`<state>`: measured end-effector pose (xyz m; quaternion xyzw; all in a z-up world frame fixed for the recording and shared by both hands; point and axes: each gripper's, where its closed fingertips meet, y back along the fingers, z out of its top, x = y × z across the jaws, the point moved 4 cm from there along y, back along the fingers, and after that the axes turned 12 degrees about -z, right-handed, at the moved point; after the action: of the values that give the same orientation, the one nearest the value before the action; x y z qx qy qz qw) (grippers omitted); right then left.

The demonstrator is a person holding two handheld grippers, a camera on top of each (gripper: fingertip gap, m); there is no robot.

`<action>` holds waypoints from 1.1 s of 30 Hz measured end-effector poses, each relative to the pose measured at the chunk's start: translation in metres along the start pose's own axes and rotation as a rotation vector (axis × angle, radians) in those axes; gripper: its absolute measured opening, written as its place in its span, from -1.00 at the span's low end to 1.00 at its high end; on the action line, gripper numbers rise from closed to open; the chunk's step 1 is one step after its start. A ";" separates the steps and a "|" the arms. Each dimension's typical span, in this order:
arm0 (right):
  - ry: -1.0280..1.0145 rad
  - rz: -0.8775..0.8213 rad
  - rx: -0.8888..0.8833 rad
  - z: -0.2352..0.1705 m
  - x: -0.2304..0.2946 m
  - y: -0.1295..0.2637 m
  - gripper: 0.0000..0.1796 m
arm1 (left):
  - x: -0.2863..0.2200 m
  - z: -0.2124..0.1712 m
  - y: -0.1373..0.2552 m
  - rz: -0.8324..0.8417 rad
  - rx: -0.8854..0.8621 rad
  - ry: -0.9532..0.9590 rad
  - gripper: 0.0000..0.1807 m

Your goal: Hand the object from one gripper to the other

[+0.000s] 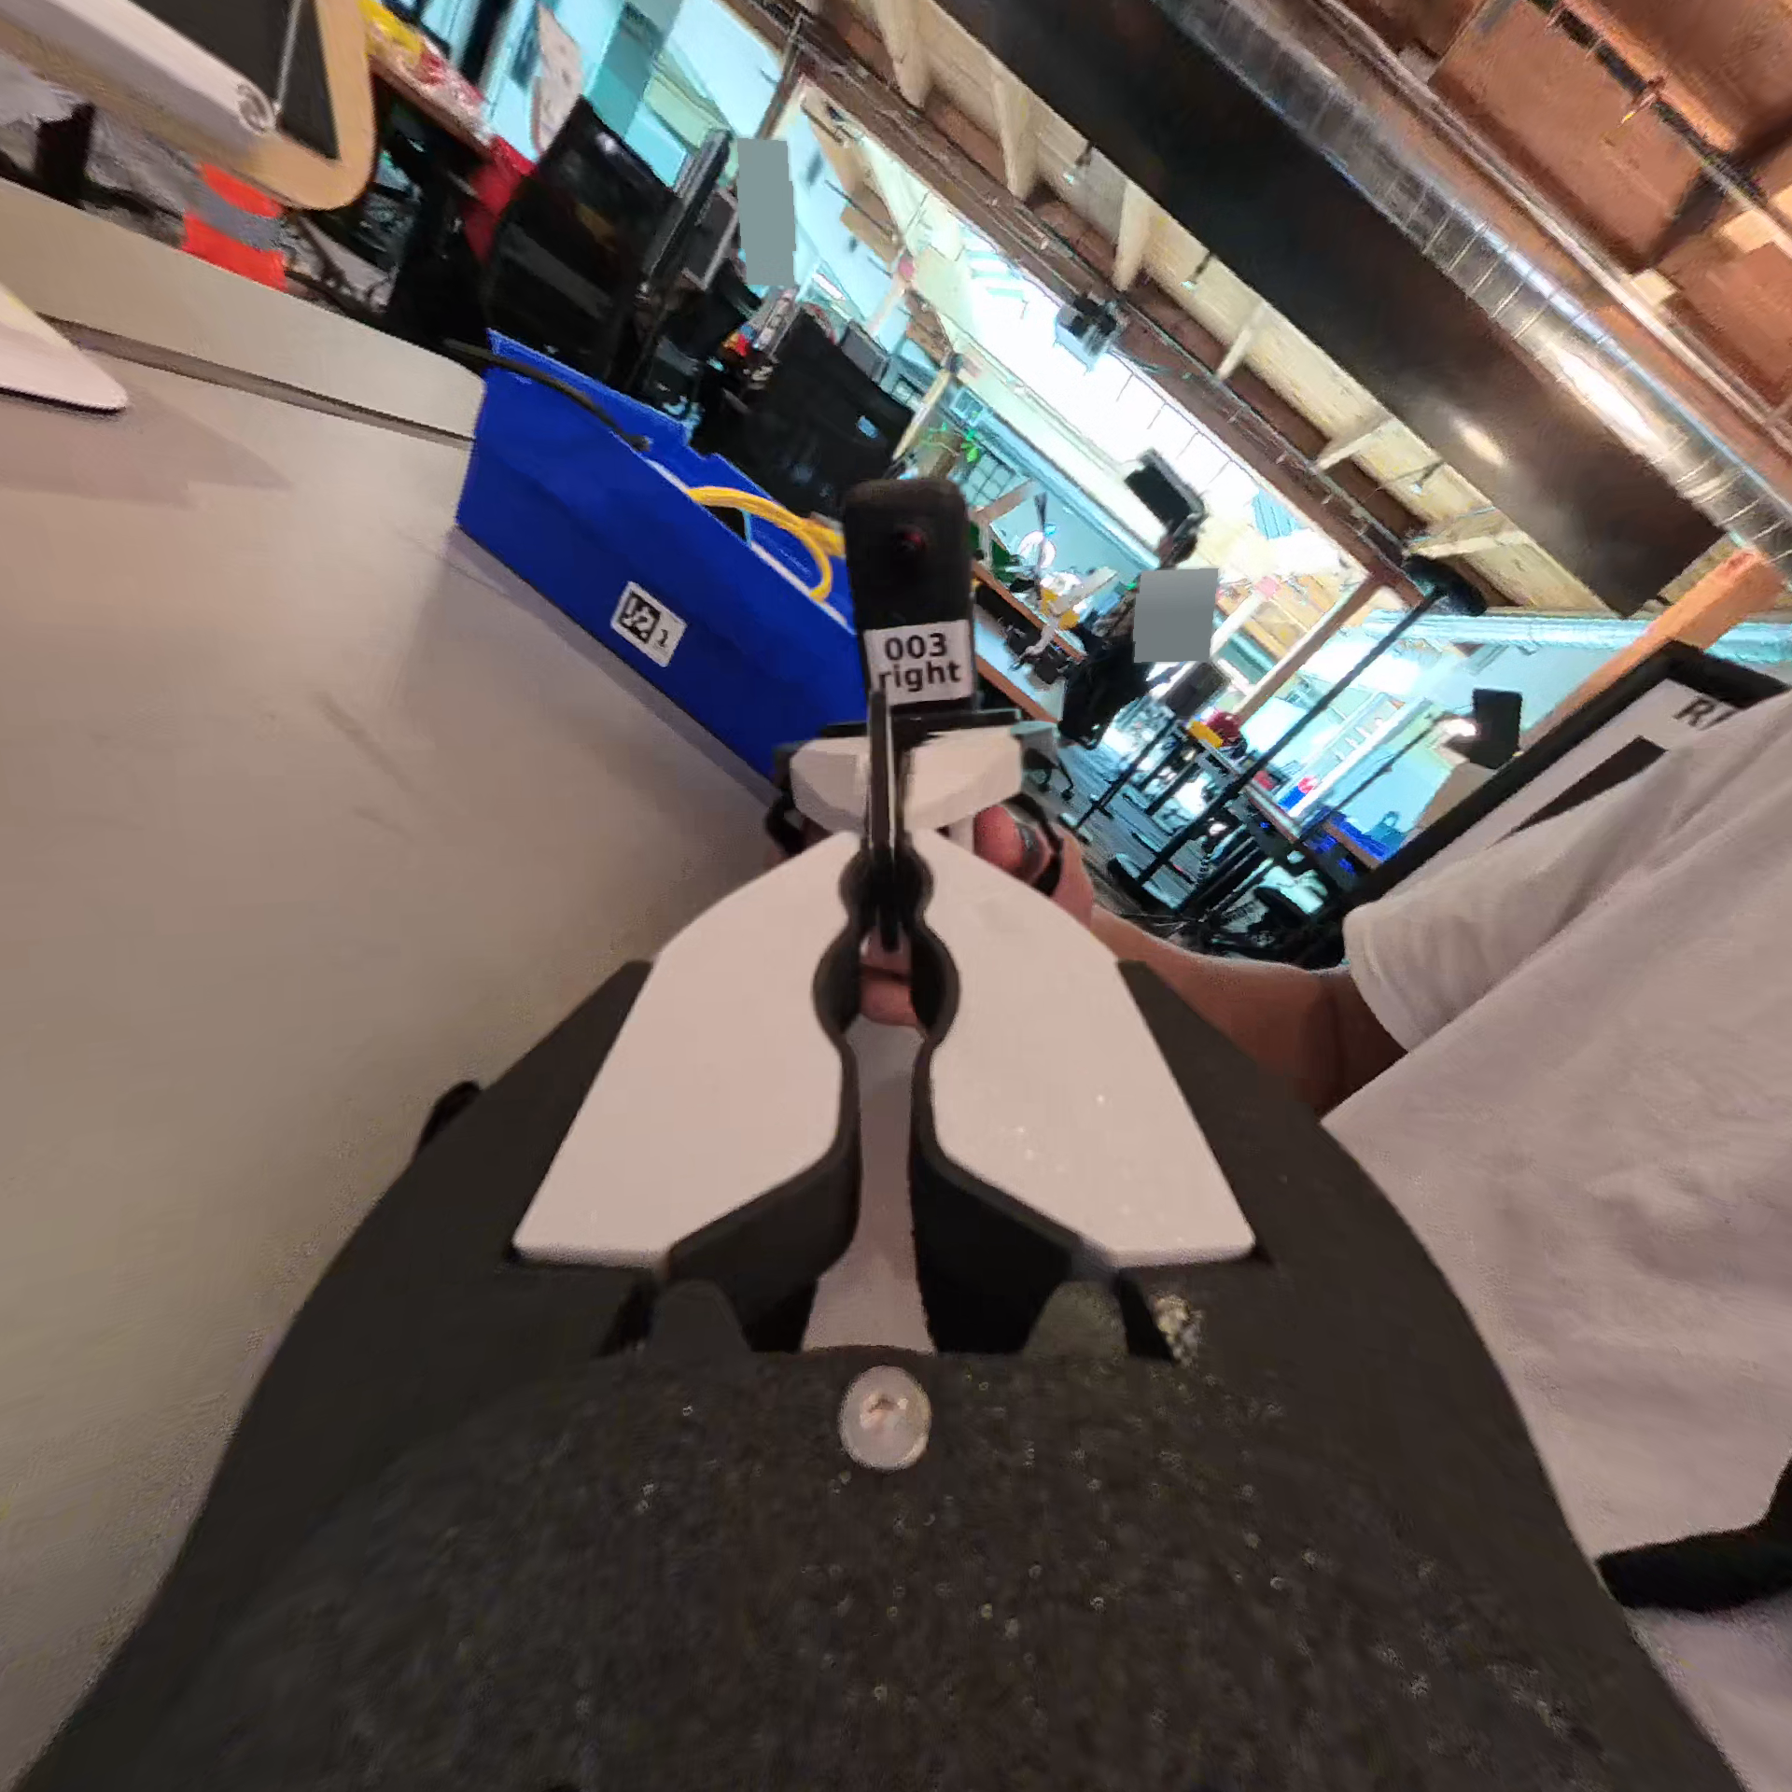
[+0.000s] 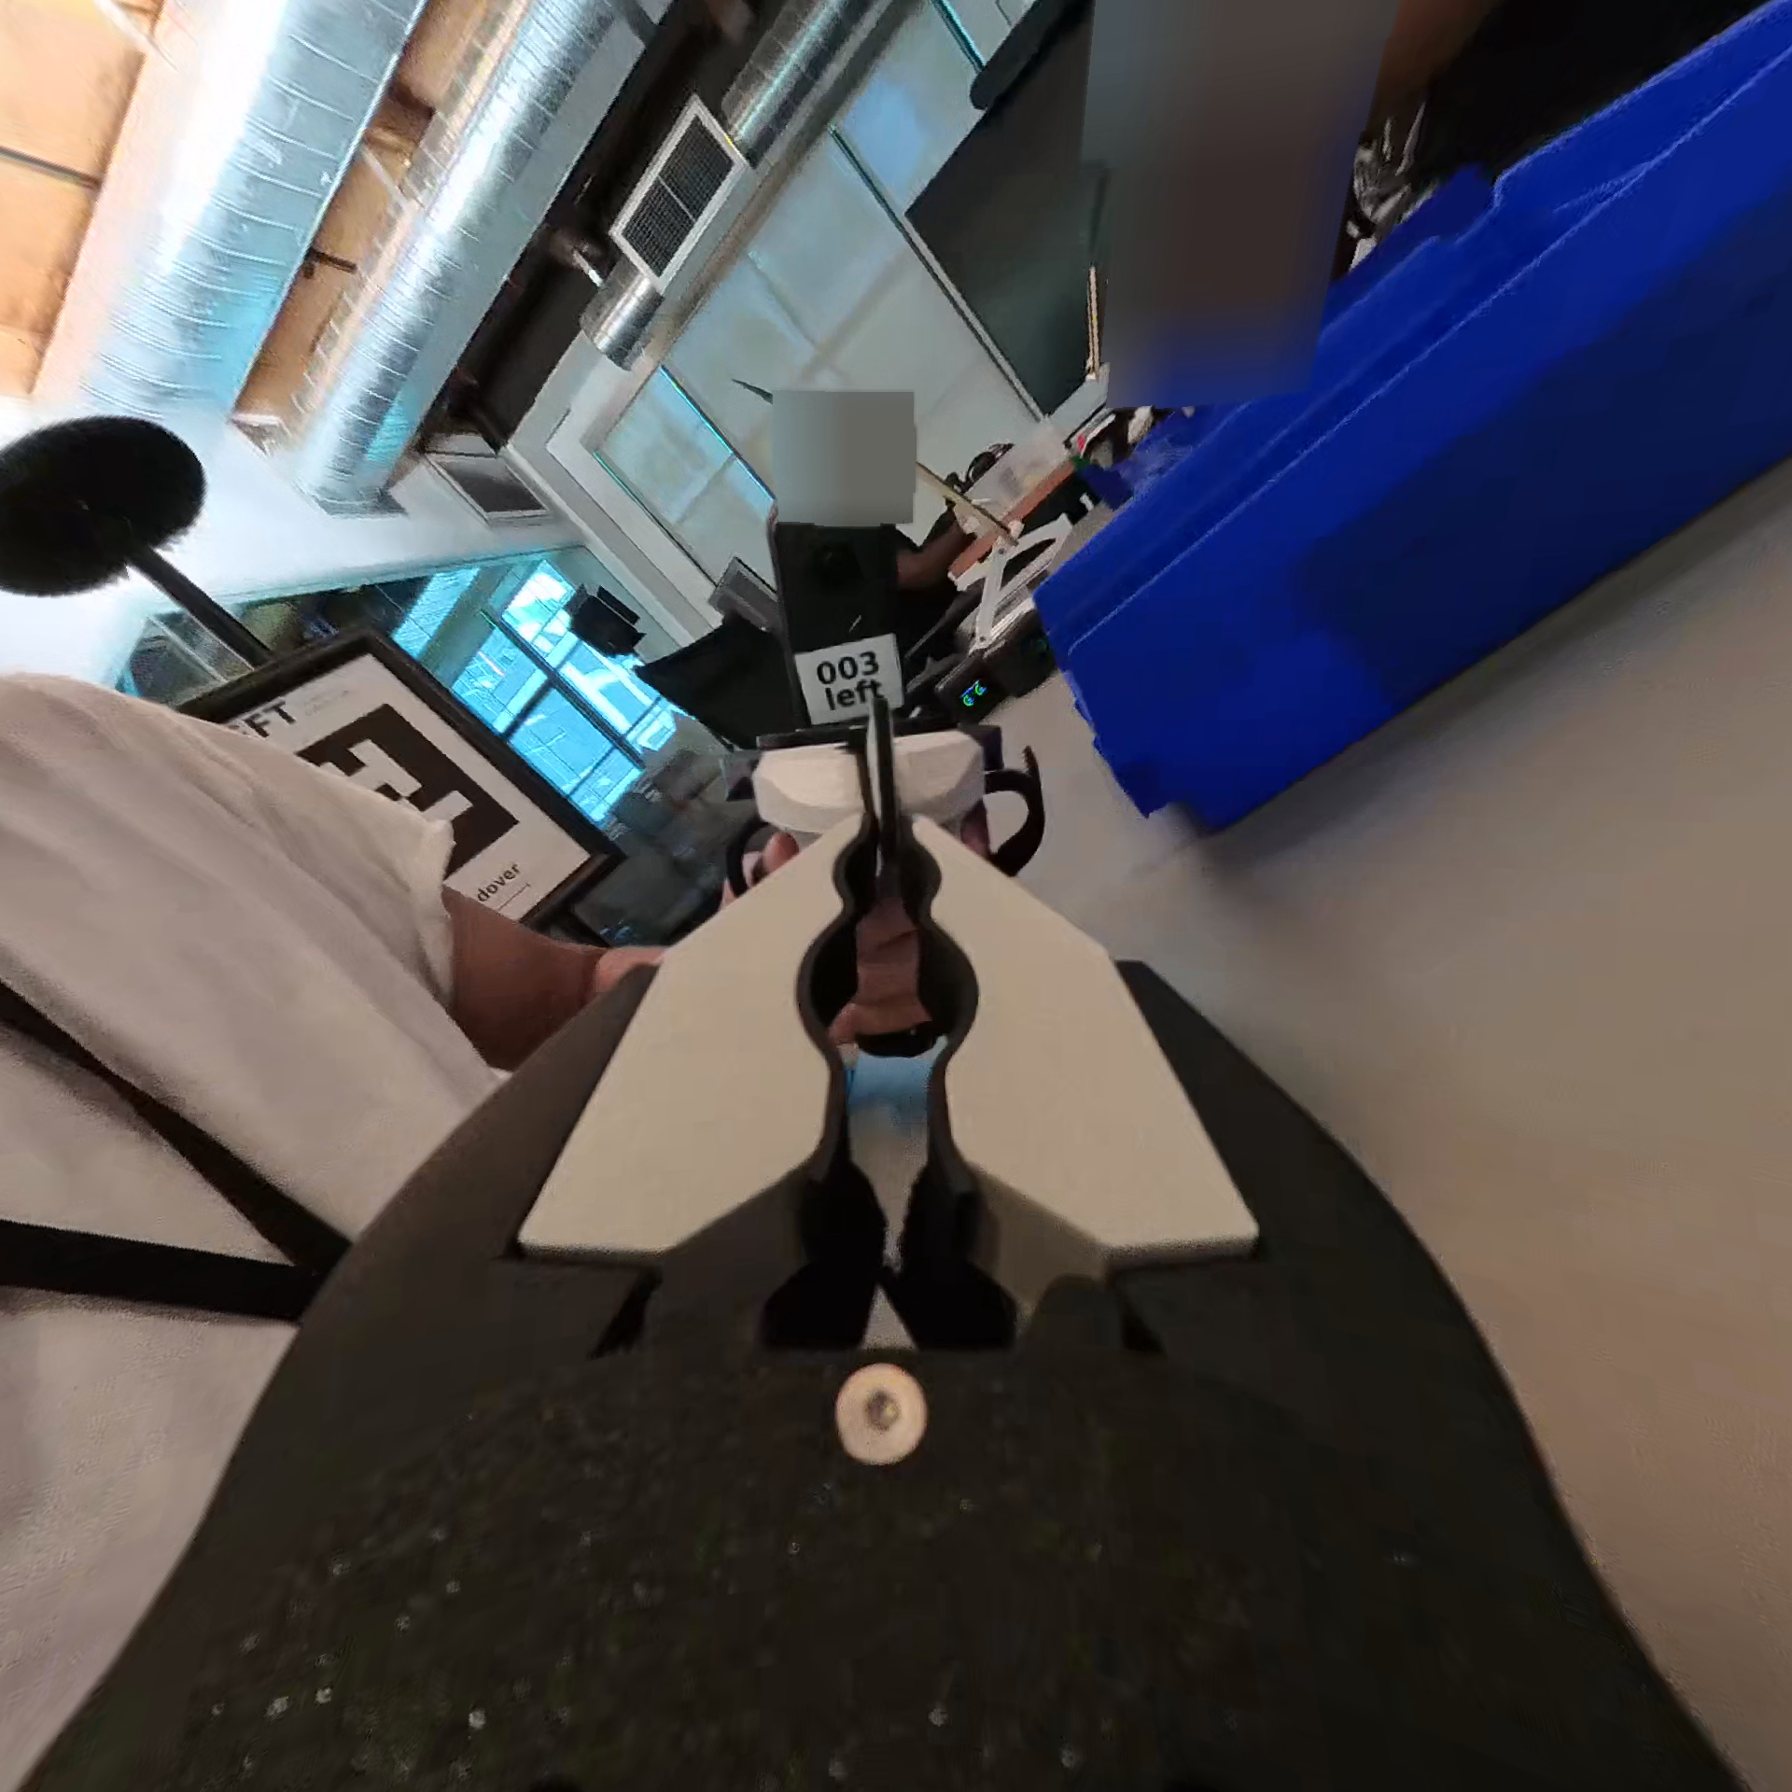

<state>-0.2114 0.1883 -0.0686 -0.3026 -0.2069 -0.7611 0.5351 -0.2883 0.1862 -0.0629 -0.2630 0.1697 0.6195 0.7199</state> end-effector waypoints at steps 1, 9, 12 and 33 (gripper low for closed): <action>0.002 0.004 -0.005 0.000 0.000 0.000 -0.96 | 0.000 0.000 0.000 0.008 0.003 -0.010 -0.97; 0.008 -0.184 0.027 0.006 -0.028 0.010 -0.67 | 0.020 0.003 0.020 0.334 0.210 -0.329 -0.97; 0.038 -0.258 0.083 0.000 -0.033 0.006 -0.45 | 0.021 -0.005 0.017 0.508 0.452 -0.684 -0.96; 0.169 -0.207 0.198 -0.024 -0.021 -0.013 -0.46 | 0.012 -0.034 -0.005 0.682 0.746 -1.219 -0.95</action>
<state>-0.2245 0.1917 -0.0999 -0.1600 -0.2653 -0.8108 0.4965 -0.2789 0.1758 -0.0965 0.4479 0.0132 0.7432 0.4969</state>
